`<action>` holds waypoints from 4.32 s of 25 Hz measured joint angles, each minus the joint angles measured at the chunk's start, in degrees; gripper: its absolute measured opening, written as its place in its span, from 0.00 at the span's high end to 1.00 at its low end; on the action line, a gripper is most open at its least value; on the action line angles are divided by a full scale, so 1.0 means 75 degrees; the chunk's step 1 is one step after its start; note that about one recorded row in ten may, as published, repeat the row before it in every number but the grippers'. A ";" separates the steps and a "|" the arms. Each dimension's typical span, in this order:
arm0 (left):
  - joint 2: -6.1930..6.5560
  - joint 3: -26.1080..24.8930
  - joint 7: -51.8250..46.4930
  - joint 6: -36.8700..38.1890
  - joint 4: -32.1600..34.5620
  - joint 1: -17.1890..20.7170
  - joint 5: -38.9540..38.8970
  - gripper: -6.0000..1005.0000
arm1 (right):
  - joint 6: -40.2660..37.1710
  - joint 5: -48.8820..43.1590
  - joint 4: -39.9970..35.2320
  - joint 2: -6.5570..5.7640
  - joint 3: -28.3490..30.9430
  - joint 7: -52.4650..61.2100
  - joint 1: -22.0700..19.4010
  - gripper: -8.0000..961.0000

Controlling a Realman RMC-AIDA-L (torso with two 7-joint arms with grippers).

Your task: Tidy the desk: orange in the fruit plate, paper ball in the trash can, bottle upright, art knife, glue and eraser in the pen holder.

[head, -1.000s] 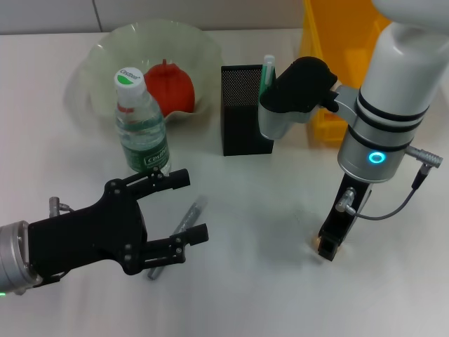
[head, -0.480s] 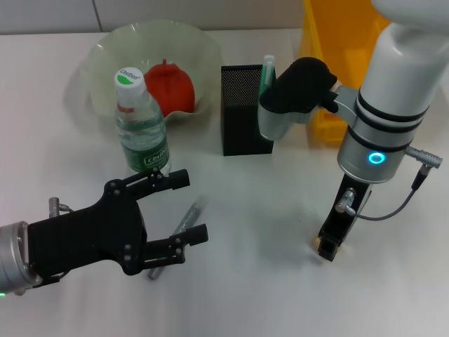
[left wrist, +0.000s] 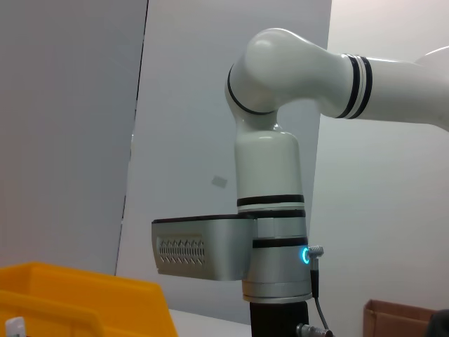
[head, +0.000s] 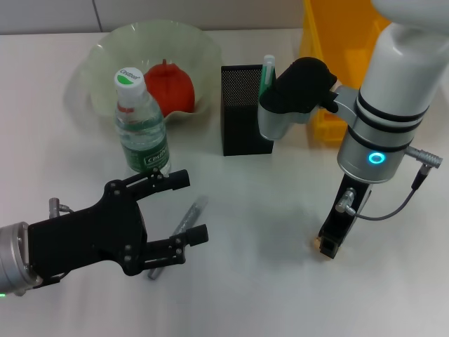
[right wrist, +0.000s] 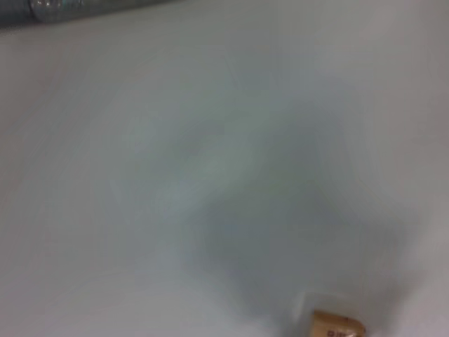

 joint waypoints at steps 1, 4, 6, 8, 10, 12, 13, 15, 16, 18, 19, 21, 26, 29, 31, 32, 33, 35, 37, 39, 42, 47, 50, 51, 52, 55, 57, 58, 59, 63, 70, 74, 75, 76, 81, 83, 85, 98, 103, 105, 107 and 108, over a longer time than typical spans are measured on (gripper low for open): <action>-0.0001 0.0000 0.0000 0.0000 0.0000 0.0000 0.0000 0.20 | 0.0001 0.0000 0.0016 0.0000 -0.0005 -0.0001 0.0000 0.69; -0.0003 -0.0001 0.0000 0.0000 0.0000 0.0000 0.0000 0.20 | 0.0005 0.0000 0.0068 0.0000 -0.0079 0.0001 0.0000 0.69; -0.0003 0.0000 0.0000 0.0000 0.0000 0.0000 0.0000 0.20 | 0.0005 0.0001 0.0069 0.0000 -0.0100 0.0001 0.0000 0.69; -0.0003 0.0000 0.0000 0.0000 0.0001 0.0000 0.0000 0.20 | 0.0020 0.0001 0.0055 0.0000 -0.0116 0.0004 -0.0002 0.69; -0.0004 0.0000 0.0000 0.0000 0.0000 0.0000 0.0000 0.20 | 0.0037 0.0000 0.0023 0.0000 -0.0126 0.0016 -0.0009 0.69; -0.0004 0.0000 0.0000 0.0000 0.0000 0.0002 0.0000 0.20 | 0.0042 0.0000 -0.0014 0.0000 -0.0127 0.0020 -0.0010 0.70; -0.0004 0.0000 0.0000 0.0000 0.0000 0.0005 0.0000 0.20 | 0.0044 0.0000 -0.0026 0.0000 -0.0128 0.0021 -0.0011 0.71; -0.0004 0.0000 0.0000 0.0000 0.0001 0.0017 0.0000 0.20 | 0.0047 0.0000 -0.0047 0.0001 -0.0129 0.0023 -0.0011 0.73; -0.0004 0.0000 0.0000 0.0000 0.0000 0.0023 0.0000 0.20 | 0.0047 0.0000 -0.0054 0.0000 -0.0130 0.0023 -0.0011 0.74; -0.0004 0.0000 0.0000 0.0000 0.0000 0.0031 0.0000 0.20 | 0.0048 0.0000 -0.0068 0.0000 -0.0129 0.0024 -0.0009 0.75; -0.0004 0.0000 0.0000 0.0000 0.0000 0.0034 0.0000 0.20 | 0.0048 0.0000 -0.0071 0.0000 -0.0129 0.0025 -0.0008 0.76; -0.0004 -0.0001 0.0000 0.0000 0.0000 0.0035 0.0000 0.20 | 0.0048 0.0001 -0.0082 0.0000 -0.0129 0.0023 -0.0007 0.78; -0.0004 0.0000 0.0000 -0.0002 0.0001 0.0017 0.0000 0.20 | 0.0048 0.0006 -0.0193 0.0001 -0.0134 0.0020 -0.0058 0.84; -0.0003 0.0000 0.0000 -0.0017 0.0001 -0.0004 0.0000 0.20 | 0.0034 0.0010 -0.0303 0.0001 -0.0140 0.0011 -0.0079 0.88; -0.0004 -0.0001 0.0000 -0.0020 0.0000 -0.0005 0.0000 0.20 | 0.0011 0.0011 -0.0318 0.0000 -0.0141 0.0013 -0.0079 0.87; -0.0004 0.0000 0.0000 -0.0021 0.0000 -0.0006 0.0000 0.20 | -0.0014 0.0012 -0.0321 0.0000 -0.0141 0.0012 -0.0074 0.87; -0.0003 -0.0001 0.0000 -0.0022 0.0000 -0.0009 0.0001 0.20 | -0.0037 0.0012 -0.0325 0.0001 -0.0141 0.0012 -0.0063 0.86; -0.0004 0.0000 0.0000 -0.0024 0.0000 -0.0014 0.0000 0.20 | -0.0078 0.0012 -0.0327 0.0001 -0.0141 0.0016 -0.0035 0.86; -0.0003 -0.0006 0.0000 -0.0024 0.0000 -0.0022 0.0000 0.21 | -0.0093 0.0011 -0.0328 0.0000 -0.0122 0.0030 -0.0022 0.85; -0.0003 -0.0012 0.0000 -0.0027 0.0000 -0.0032 0.0000 0.21 | -0.0094 0.0012 -0.0328 0.0001 -0.0101 0.0033 -0.0019 0.85; -0.0004 -0.0012 0.0000 -0.0041 0.0000 -0.0034 0.0000 0.21 | -0.0087 0.0012 -0.0329 0.0001 -0.0141 0.0035 -0.0017 0.80; -0.0003 -0.0012 0.0000 -0.0066 0.0001 -0.0036 0.0000 0.21 | -0.0042 0.0018 -0.0328 0.0001 -0.0281 0.0037 -0.0004 0.60; -0.0003 -0.0012 0.0000 -0.0071 0.0000 -0.0036 0.0000 0.21 | -0.0028 0.0022 -0.0329 0.0001 -0.0287 0.0039 0.0000 0.48; -0.0004 -0.0013 0.0000 -0.0071 0.0001 -0.0037 0.0000 0.21 | -0.0014 0.0067 -0.0318 0.0001 -0.0292 0.0038 0.0001 0.44; -0.0003 -0.0013 0.0000 -0.0073 0.0001 -0.0036 0.0000 0.21 | -0.0014 0.0067 -0.0318 0.0001 -0.0292 0.0038 0.0001 0.44; -0.0003 -0.0012 0.0000 -0.0096 0.0000 -0.0036 0.0001 0.21 | 0.0052 0.0133 -0.0279 0.0001 -0.0312 0.0017 0.0001 0.44; -0.0003 -0.0012 0.0000 -0.0103 0.0001 -0.0036 0.0001 0.21 | 0.0076 0.0139 -0.0271 0.0000 -0.0364 0.0019 0.0001 0.45; -0.0003 -0.0012 0.0000 -0.0103 0.0000 -0.0036 0.0001 0.21 | 0.0079 0.0140 -0.0263 0.0001 -0.0394 0.0018 0.0001 0.45; -0.0003 -0.0012 0.0000 -0.0105 0.0001 -0.0036 0.0001 0.21 | 0.0092 0.0141 -0.0252 0.0001 -0.0410 0.0019 0.0001 0.45; -0.0010 -0.0012 0.0000 -0.0105 0.0001 -0.0035 0.0001 0.21 | 0.0145 0.0141 -0.0236 0.0001 -0.0515 0.0029 -0.0001 0.45; -0.0015 -0.0012 0.0000 -0.0106 0.0001 -0.0024 0.0001 0.21 | 0.0210 0.0141 -0.0240 0.0000 -0.0613 0.0041 -0.0021 0.46; -0.0016 -0.0012 0.0000 -0.0106 0.0000 -0.0009 0.0001 0.21 | 0.0243 0.0155 -0.0233 0.0001 -0.0648 0.0040 -0.0033 0.47; -0.0016 -0.0012 0.0000 -0.0106 0.0000 -0.0009 0.0001 0.21 | 0.0243 0.0155 -0.0233 0.0001 -0.0648 0.0040 -0.0033 0.47; -0.0016 -0.0012 0.0000 -0.0106 0.0001 -0.0007 0.0001 0.21 | 0.0245 0.0173 -0.0234 0.0000 -0.0675 0.0040 -0.0034 0.47; -0.0016 -0.0012 0.0000 -0.0106 0.0000 0.0000 0.0001 0.21 | 0.0247 0.0200 -0.0234 0.0000 -0.0715 0.0040 -0.0031 0.61; -0.0016 -0.0012 0.0000 -0.0106 0.0000 0.0002 0.0001 0.21 | 0.0247 0.0203 -0.0234 0.0001 -0.0715 0.0040 -0.0030 0.64; -0.0015 -0.0012 0.0000 -0.0106 0.0001 0.0009 0.0001 0.21 | 0.0252 0.0205 -0.0236 0.0001 -0.0716 0.0042 -0.0038 0.65; -0.0015 -0.0012 0.0000 -0.0099 0.0001 0.0012 0.0001 0.21 | 0.0258 0.0211 -0.0870 0.0000 -0.0605 0.0041 -0.0328 0.72; -0.0015 -0.0011 0.0000 -0.0084 0.0001 0.0032 0.0001 0.21 | 0.0315 0.0192 -0.2951 -0.0063 -0.0232 -0.0004 -0.1316 0.72; -0.0015 -0.0012 0.0000 -0.0089 0.0001 0.0040 0.0000 0.21 | 0.0619 0.0196 -0.3563 -0.0060 0.0095 -0.0140 -0.1715 0.72; -0.0016 -0.0012 0.0000 -0.0095 0.0001 0.0043 0.0000 0.21 | 0.1219 0.0330 -0.4055 -0.0044 0.0437 -0.0381 -0.2232 0.72; -0.0015 -0.0012 0.0004 -0.0100 0.0001 0.0044 0.0000 0.21 | 0.1588 0.0488 -0.4211 -0.0038 0.0578 -0.0530 -0.2479 0.72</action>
